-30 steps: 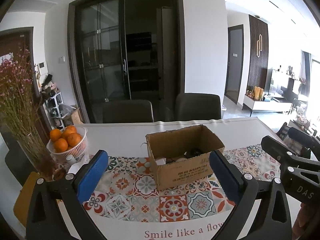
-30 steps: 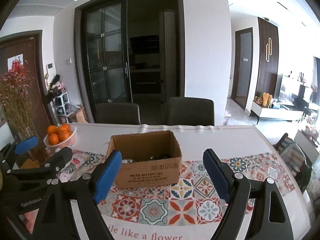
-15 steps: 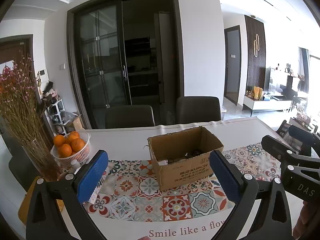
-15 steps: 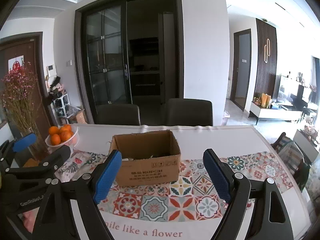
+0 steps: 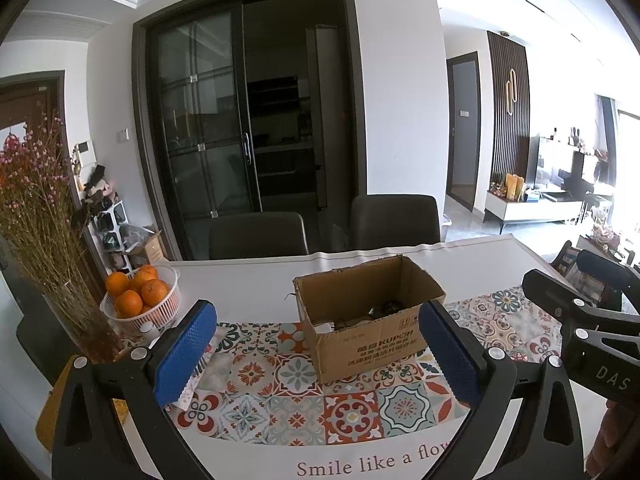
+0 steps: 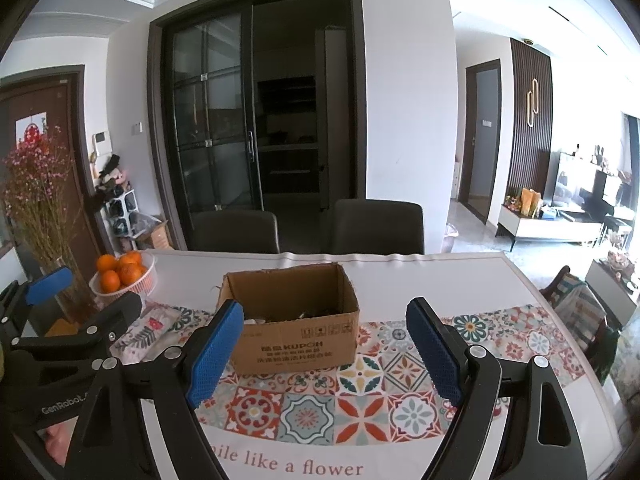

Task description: Organize rigid objects

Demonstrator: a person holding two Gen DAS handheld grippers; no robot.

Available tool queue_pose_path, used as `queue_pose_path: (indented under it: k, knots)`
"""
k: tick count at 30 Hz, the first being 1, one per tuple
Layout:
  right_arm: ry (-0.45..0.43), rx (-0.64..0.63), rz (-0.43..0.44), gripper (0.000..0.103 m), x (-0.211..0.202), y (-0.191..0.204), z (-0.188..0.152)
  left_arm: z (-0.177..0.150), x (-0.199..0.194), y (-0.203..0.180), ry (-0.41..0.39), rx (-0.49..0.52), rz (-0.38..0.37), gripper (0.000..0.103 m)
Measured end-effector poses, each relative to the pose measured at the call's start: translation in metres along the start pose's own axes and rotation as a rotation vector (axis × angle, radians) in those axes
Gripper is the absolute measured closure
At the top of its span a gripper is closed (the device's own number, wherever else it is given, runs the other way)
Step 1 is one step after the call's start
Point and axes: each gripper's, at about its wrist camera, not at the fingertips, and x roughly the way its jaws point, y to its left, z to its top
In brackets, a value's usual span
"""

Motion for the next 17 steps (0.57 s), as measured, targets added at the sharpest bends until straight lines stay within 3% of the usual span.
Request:
queue_pose_path:
  k: [17]
  knots:
    - [0.012, 0.006, 0.011, 0.019, 0.0011, 0.0, 0.0006, 0.0042, 0.0002, -0.001, -0.001, -0.001, 0.002, 0.0]
